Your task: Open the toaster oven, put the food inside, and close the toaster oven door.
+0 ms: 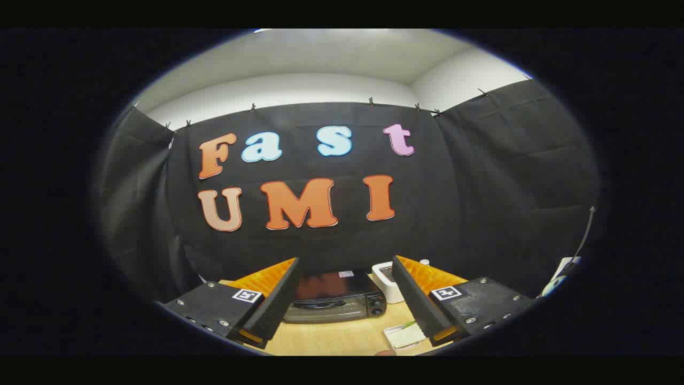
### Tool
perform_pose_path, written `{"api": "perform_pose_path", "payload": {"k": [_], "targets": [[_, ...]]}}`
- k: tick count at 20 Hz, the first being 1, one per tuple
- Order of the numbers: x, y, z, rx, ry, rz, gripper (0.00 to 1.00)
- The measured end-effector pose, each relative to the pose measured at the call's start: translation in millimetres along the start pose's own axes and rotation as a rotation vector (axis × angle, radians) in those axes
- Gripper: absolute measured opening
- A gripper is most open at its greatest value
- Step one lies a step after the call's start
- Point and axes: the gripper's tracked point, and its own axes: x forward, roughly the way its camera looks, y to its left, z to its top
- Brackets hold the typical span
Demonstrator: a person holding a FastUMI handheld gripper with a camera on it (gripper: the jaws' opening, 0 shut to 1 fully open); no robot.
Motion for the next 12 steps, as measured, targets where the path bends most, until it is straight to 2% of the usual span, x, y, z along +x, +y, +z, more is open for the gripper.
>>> {"api": "perform_pose_path", "payload": {"k": [6, 12], "targets": [[14.8, 1.8, -4.3, -0.034, 0.013, -0.01, 0.99], [30.7, 15.6, -14.9, -0.057, 0.029, 0.022, 0.99]]}}
